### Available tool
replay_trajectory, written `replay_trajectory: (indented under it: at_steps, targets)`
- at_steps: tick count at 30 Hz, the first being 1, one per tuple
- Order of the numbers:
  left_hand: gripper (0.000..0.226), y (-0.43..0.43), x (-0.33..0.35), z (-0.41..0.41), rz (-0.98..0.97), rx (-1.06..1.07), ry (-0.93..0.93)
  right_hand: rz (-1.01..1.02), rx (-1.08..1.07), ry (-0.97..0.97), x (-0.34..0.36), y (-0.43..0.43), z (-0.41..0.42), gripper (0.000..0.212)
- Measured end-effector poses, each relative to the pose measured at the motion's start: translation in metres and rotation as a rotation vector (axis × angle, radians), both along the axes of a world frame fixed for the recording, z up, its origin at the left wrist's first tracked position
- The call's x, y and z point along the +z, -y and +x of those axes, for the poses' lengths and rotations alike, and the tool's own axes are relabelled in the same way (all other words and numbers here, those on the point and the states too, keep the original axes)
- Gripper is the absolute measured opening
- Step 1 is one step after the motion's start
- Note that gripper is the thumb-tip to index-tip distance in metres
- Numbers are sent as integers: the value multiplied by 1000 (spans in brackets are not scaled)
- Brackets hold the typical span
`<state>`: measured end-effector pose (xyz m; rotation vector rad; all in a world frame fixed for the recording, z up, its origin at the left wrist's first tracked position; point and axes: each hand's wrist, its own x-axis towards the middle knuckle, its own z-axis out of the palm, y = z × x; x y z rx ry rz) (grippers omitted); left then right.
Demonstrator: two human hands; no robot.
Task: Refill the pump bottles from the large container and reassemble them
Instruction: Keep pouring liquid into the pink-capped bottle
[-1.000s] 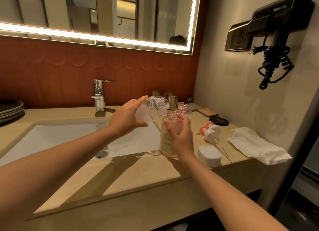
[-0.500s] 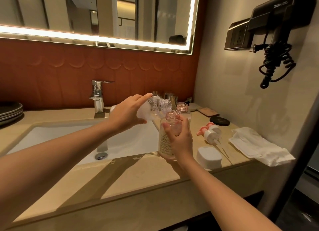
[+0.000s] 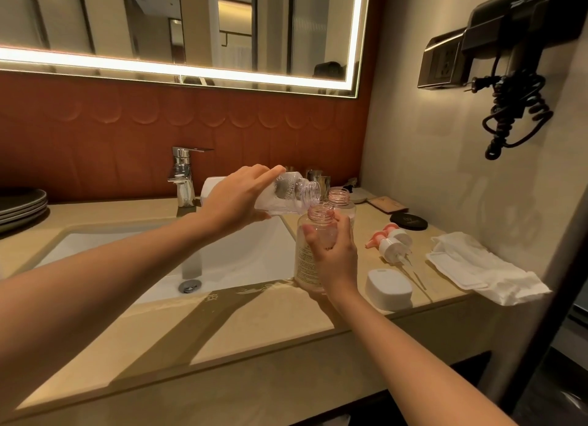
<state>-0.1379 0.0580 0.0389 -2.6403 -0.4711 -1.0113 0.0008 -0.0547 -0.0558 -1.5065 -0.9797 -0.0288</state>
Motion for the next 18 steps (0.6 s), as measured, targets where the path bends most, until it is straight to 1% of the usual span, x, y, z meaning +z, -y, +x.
replay_trajectory:
  at_steps: [3, 18]
  targets:
    - [80, 0, 0, 1, 36, -2, 2, 1, -18, 15, -1, 0, 1, 72]
    - [78, 1, 5, -1, 156, -10, 2, 6, -61, 53, -3, -3, 1, 80]
